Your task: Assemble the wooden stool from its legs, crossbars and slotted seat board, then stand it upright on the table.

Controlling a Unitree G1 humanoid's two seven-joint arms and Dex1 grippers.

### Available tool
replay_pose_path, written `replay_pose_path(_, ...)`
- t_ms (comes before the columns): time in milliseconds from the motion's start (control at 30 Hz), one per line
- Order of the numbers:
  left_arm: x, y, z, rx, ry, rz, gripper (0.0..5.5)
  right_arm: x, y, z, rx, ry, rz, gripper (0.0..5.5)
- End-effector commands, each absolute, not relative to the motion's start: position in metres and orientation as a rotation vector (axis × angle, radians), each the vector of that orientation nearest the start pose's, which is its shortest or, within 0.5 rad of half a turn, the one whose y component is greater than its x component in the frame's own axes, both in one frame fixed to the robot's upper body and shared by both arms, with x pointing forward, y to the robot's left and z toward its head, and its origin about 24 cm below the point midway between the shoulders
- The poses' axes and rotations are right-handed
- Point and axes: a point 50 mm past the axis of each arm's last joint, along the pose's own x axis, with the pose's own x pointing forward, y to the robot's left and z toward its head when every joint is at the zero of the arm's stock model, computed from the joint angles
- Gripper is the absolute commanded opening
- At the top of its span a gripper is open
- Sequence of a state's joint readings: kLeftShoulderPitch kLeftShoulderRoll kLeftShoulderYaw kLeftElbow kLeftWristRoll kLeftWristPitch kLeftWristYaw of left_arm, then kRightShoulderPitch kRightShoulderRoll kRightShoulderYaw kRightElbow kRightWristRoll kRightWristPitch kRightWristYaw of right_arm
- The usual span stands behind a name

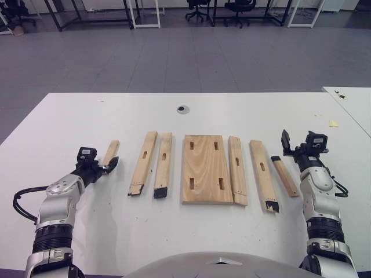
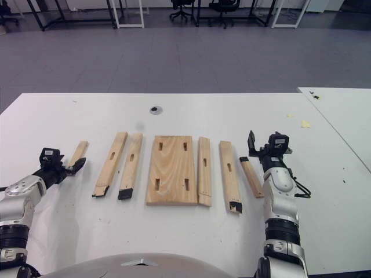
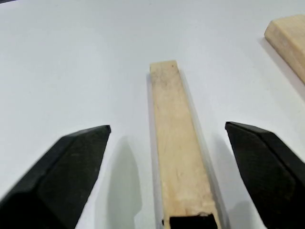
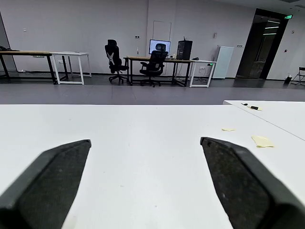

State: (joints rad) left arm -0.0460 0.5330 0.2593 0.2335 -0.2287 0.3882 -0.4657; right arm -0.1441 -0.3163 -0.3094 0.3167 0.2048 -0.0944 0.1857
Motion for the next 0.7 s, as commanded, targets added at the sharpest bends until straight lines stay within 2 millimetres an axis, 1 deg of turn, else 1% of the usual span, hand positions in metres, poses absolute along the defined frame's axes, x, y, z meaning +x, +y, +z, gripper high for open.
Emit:
replay_pose_path(33, 0.231, 0.311, 0.021, 0.119, 0.574, -0.084, 3.67, 0.266, -0.28, 0.049, -0.062, 0.007, -0.151, 4.27)
replay_pose_path(167, 0.23, 0.308, 0.024, 0.169, 0.559, -0.123, 3.02, 0.263, -0.281, 0.047, -0.062, 0.016, -0.155, 4.27)
replay_pose_path(300, 0.225, 0.31, 0.021, 0.176, 0.579, -0.118, 2.53, 0.264, -0.279, 0.045, -0.055, 0.018, -0.158, 4.27)
replay_pose_path(367, 0.225, 0.311, 0.02, 0.177, 0.592, -0.125, 2.19, 0.264, -0.276, 0.042, -0.051, 0.024, -0.155, 4.27)
replay_pose_path(467, 0.222, 0.311, 0.015, 0.179, 0.616, -0.133, 1.59, 0.269, -0.271, 0.041, -0.045, 0.023, -0.144, 4.27)
replay_pose_path(533, 0.226, 0.31, 0.017, 0.15, 0.6, -0.124, 1.3, 0.273, -0.27, 0.041, -0.041, 0.045, -0.129, 4.27)
replay_pose_path(567, 0.231, 0.309, 0.022, 0.135, 0.569, -0.117, 1.29, 0.275, -0.269, 0.039, -0.027, 0.072, -0.108, 4.27)
replay_pose_path(633, 0.254, 0.297, 0.051, 0.103, 0.382, -0.156, 1.29, 0.283, -0.255, 0.045, 0.054, 0.098, -0.008, 4.27)
replay_pose_path(667, 0.269, 0.281, 0.074, 0.089, 0.252, -0.22, 1.29, 0.289, -0.243, 0.058, 0.154, 0.063, 0.071, 4.27)
replay_pose_path(700, 0.284, 0.259, 0.099, 0.092, 0.13, -0.309, 1.29, 0.294, -0.226, 0.079, 0.277, 0.002, 0.171, 4.27)
